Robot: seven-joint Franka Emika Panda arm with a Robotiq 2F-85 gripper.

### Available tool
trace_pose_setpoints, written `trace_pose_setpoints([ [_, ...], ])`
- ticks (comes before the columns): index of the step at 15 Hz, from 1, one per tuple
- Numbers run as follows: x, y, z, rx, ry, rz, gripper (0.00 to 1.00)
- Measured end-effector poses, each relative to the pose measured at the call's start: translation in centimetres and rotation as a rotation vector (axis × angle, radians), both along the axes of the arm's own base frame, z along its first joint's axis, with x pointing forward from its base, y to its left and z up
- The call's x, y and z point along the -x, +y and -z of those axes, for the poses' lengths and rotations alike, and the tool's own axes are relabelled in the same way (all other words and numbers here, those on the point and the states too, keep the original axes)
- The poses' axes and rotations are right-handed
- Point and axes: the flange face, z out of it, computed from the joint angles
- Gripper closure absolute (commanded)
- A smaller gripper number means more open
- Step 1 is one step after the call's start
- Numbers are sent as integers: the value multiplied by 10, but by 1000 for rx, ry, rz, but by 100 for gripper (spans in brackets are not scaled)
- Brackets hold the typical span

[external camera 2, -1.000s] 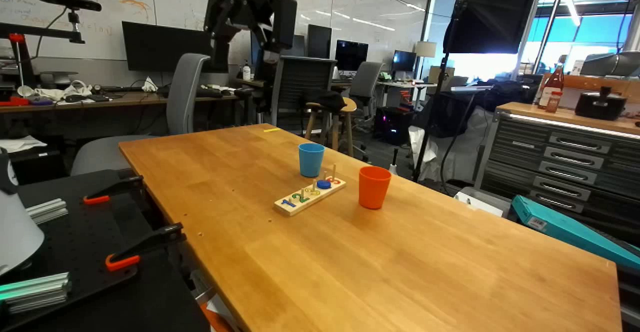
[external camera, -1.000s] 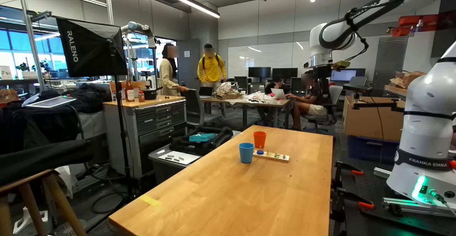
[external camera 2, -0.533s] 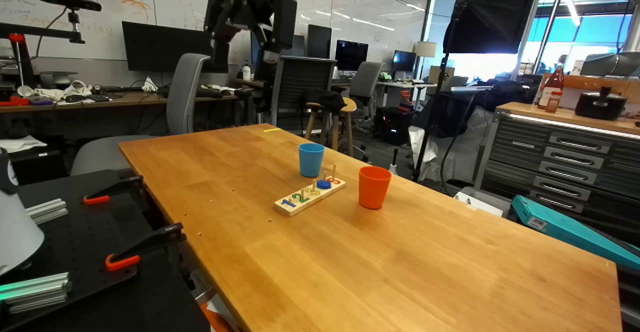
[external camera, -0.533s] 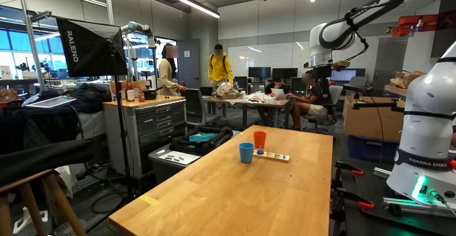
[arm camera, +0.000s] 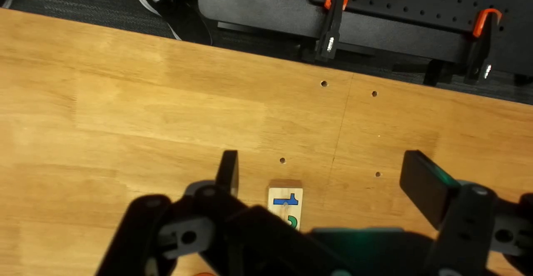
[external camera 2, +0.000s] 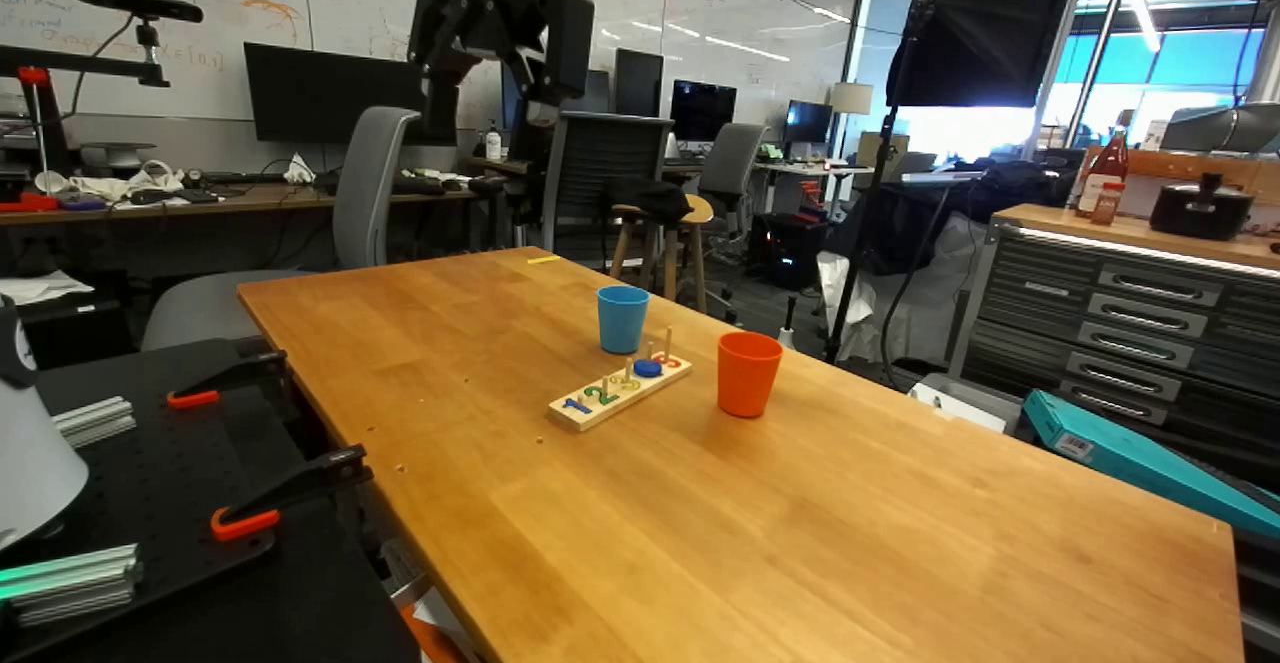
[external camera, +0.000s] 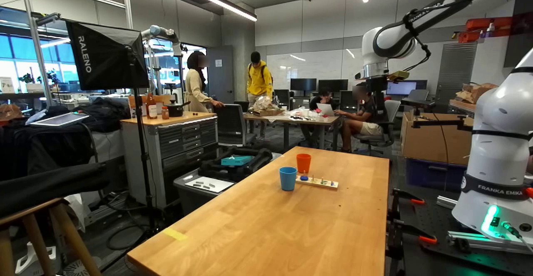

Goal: Put the blue cup in the orange cup

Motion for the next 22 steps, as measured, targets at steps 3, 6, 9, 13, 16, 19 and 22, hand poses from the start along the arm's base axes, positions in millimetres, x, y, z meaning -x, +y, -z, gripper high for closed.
trace_pose_setpoints([
  [3,0,0,0,0,0,0,0],
  [6,0,0,0,0,0,0,0],
  [9,0,3,3,1,5,-7,0],
  [13,-16,33,19,37,-30,-86,0],
  [16,-42,72,38,81,-81,-173,0],
  [19,-71,113,64,116,-118,-226,0],
  [22,-100,146,91,134,-152,-251,0],
])
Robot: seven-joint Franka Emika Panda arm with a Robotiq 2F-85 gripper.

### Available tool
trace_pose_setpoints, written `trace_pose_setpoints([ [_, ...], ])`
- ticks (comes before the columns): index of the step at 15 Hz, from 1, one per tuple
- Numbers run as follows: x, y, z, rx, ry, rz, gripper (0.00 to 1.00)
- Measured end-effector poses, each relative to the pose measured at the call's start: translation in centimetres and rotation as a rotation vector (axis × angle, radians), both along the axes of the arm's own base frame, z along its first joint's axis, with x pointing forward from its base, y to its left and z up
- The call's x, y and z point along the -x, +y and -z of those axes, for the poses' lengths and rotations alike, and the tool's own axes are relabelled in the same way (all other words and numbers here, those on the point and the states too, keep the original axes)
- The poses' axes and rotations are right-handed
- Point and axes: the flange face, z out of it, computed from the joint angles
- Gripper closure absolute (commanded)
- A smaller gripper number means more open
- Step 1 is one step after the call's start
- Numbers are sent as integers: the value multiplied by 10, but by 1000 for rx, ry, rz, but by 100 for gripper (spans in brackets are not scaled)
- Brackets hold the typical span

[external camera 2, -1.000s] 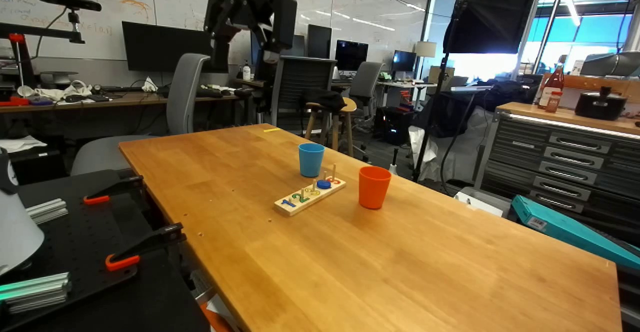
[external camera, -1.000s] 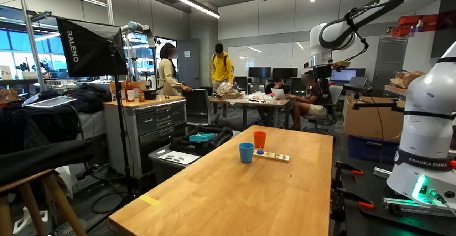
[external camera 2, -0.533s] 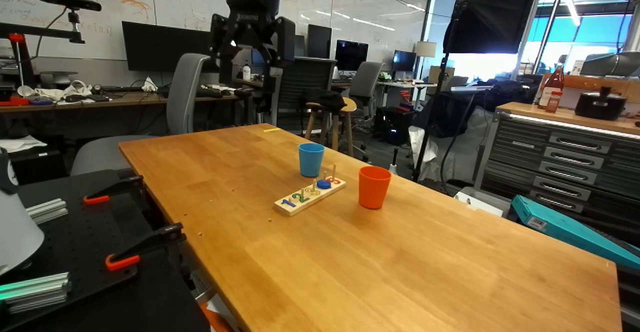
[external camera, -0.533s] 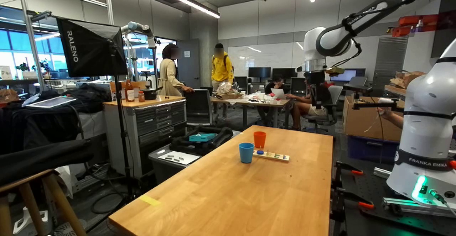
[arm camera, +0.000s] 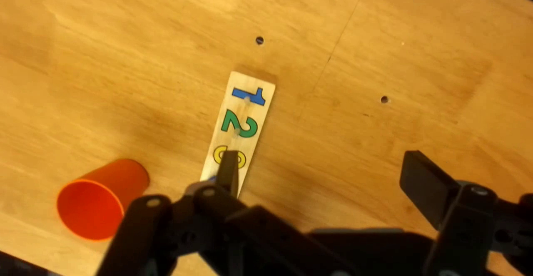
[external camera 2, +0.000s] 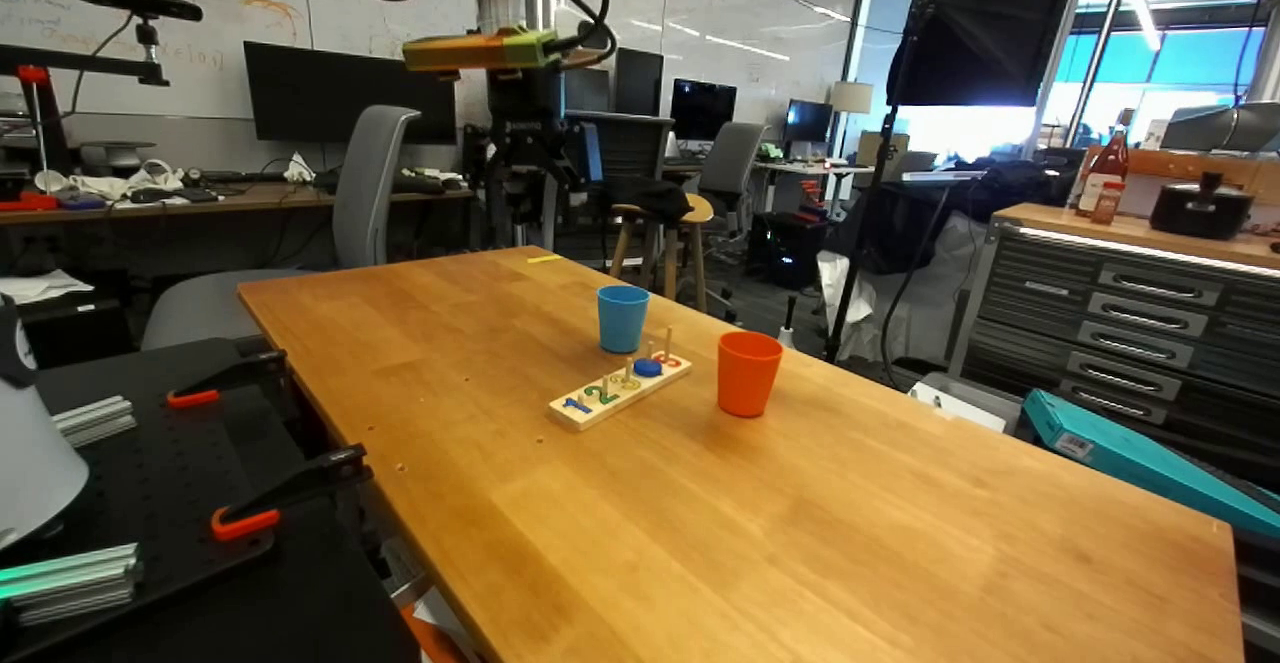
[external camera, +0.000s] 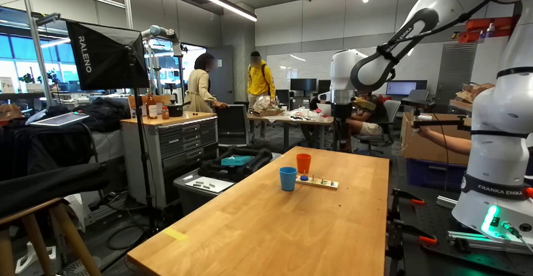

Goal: Put the blue cup in the orange cup

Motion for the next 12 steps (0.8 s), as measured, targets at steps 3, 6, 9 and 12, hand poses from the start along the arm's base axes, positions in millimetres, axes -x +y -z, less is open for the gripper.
trace_pose_setpoints([
  [3,-34,23,23,-2,-41,-3,0],
  [6,-70,38,45,-5,-75,2,0],
  [9,-102,47,64,4,-86,7,0],
  [12,-126,58,82,11,-87,6,0],
])
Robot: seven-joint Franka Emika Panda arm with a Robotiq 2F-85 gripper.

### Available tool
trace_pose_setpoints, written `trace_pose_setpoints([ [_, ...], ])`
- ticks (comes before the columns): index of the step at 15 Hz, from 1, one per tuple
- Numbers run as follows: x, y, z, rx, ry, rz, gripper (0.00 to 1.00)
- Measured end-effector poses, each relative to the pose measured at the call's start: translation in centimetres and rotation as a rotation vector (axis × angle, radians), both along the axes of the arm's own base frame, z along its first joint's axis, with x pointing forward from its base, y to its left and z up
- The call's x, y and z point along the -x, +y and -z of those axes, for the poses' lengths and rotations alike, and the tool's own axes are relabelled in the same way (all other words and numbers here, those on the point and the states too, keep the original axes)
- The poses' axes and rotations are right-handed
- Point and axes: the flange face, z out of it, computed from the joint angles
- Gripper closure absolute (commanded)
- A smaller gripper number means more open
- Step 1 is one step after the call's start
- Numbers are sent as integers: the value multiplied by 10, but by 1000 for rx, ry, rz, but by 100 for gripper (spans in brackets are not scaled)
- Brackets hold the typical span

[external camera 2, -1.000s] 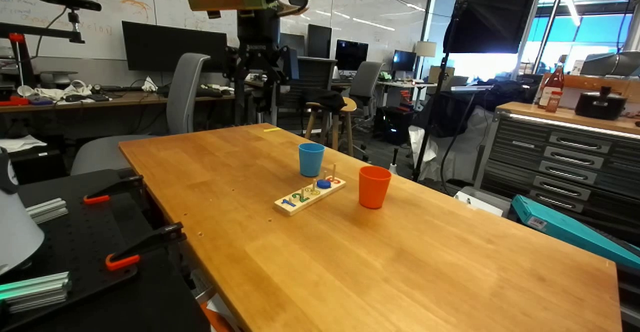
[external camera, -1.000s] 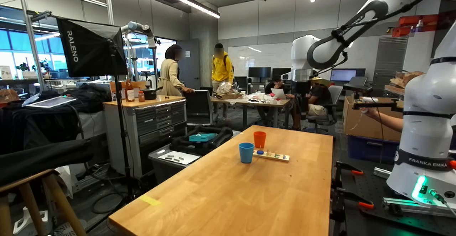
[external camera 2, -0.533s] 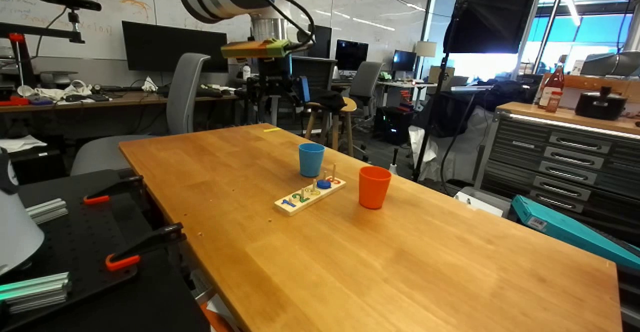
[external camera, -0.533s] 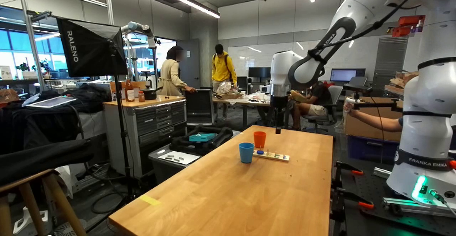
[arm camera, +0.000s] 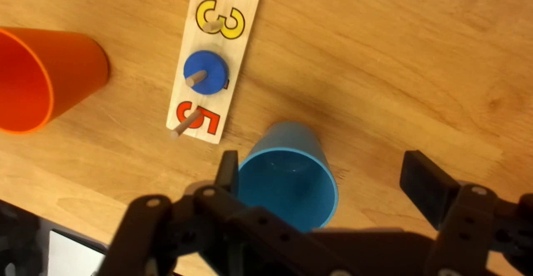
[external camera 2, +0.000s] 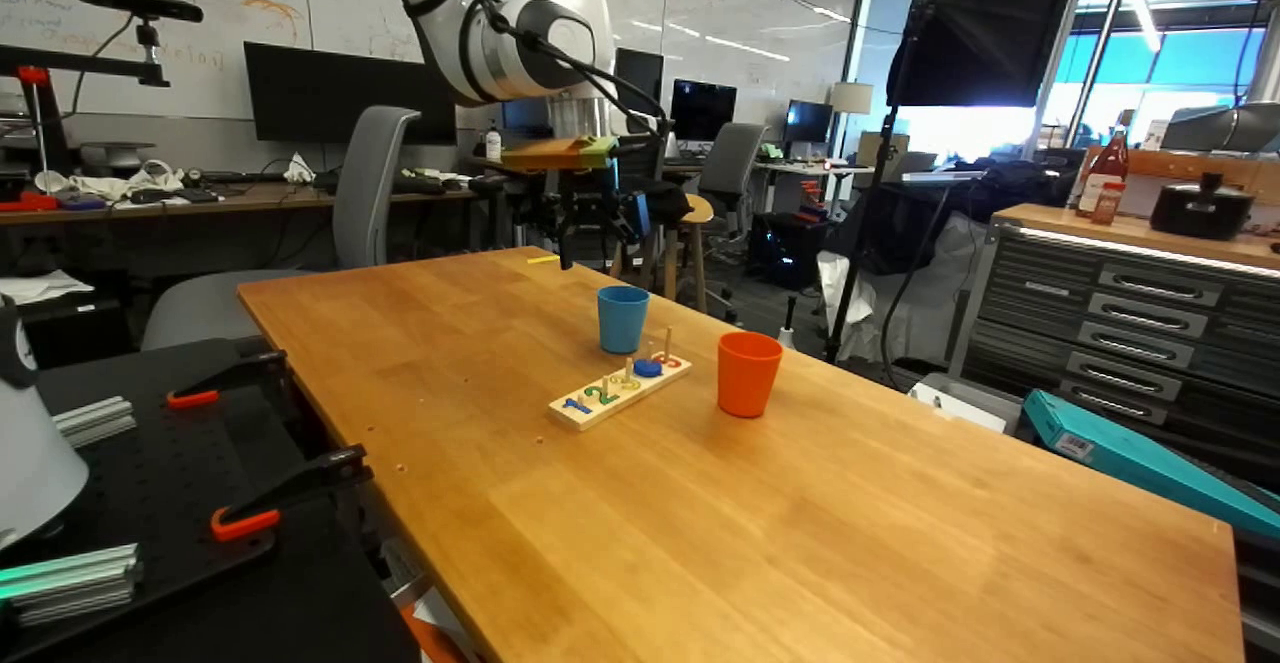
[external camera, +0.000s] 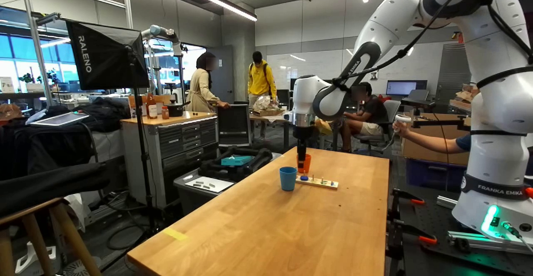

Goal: Put the blue cup in the orange cup

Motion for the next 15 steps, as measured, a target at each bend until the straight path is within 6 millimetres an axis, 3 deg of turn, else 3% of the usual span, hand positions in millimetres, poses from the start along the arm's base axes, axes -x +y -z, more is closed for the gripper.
trace_pose_setpoints([
  [7,-30,28,30,-3,-2,-3,0],
  [8,-33,30,34,-4,-3,-2,25],
  [9,-36,32,38,-4,-1,-3,25],
  [10,-37,32,42,-3,3,-3,32],
  [15,-35,25,65,6,37,7,72],
])
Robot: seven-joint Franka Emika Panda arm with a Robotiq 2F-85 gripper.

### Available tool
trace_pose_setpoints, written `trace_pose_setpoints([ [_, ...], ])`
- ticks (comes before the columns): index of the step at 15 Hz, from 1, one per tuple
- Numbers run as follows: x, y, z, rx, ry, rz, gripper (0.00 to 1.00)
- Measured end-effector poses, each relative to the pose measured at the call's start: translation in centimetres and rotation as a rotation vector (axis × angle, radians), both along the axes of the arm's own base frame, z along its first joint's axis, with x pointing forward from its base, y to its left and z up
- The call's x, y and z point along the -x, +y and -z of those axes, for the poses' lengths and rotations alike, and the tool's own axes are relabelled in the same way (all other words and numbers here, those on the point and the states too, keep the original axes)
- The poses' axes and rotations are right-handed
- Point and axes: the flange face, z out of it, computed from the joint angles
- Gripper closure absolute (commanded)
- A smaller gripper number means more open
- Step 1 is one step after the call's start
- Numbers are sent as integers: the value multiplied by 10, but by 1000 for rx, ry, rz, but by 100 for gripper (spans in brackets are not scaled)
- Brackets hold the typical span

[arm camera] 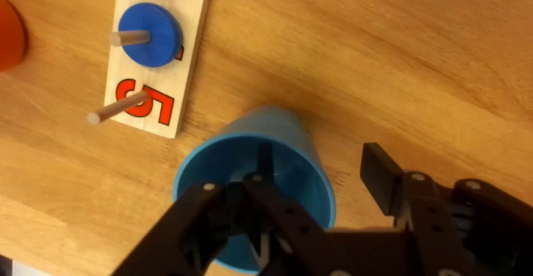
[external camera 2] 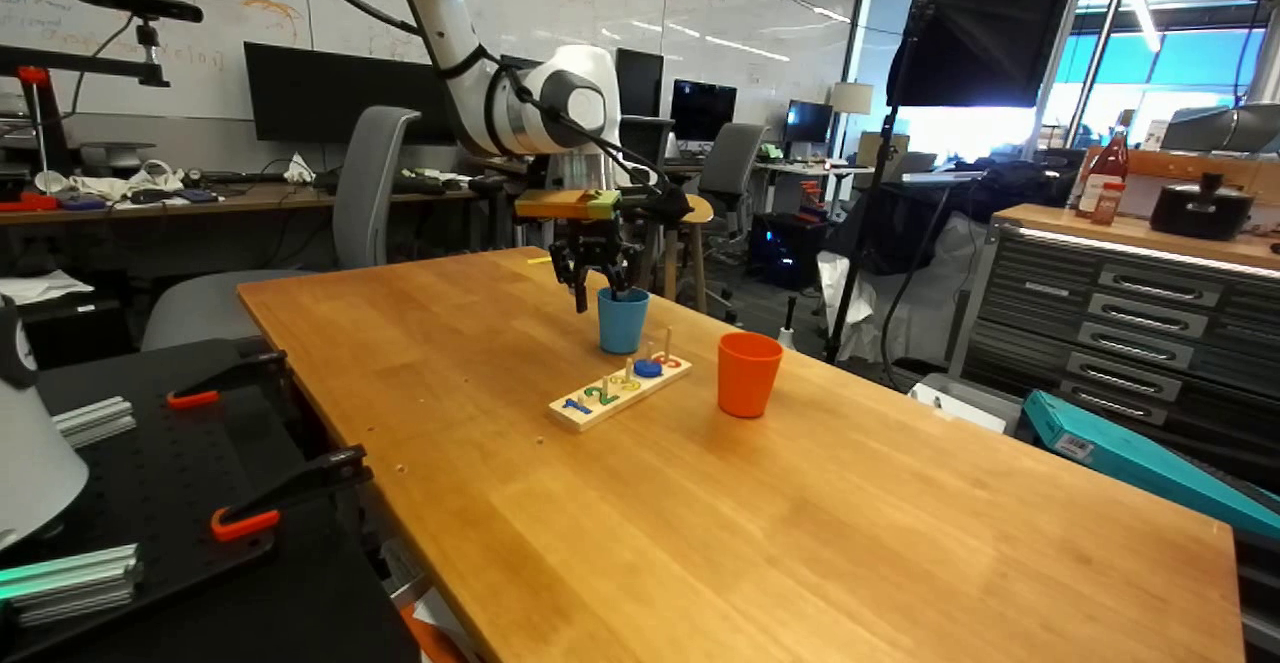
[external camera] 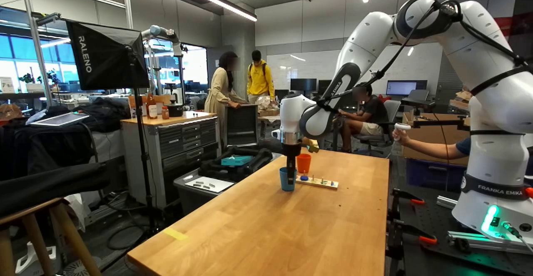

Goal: Put the blue cup in the orange cup

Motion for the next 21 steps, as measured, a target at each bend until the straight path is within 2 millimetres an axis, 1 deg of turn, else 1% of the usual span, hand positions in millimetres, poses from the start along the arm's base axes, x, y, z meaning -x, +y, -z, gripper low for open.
trace_pose_setpoints([
  [3,1,-6,7,3,12,9,95],
  [4,1,-8,7,3,12,12,100],
  [8,-4,-14,3,4,0,22,99],
  [11,-11,-17,-5,5,-20,29,99],
  [13,-19,-21,-17,5,-46,35,99],
  [15,-29,-29,-37,7,-83,47,99],
  [17,-38,-46,-60,17,-121,75,99],
  [18,-41,-60,-71,26,-135,97,99],
  [20,-43,-96,-88,73,-149,131,99],
  [21,-42,-116,-93,107,-150,144,99],
])
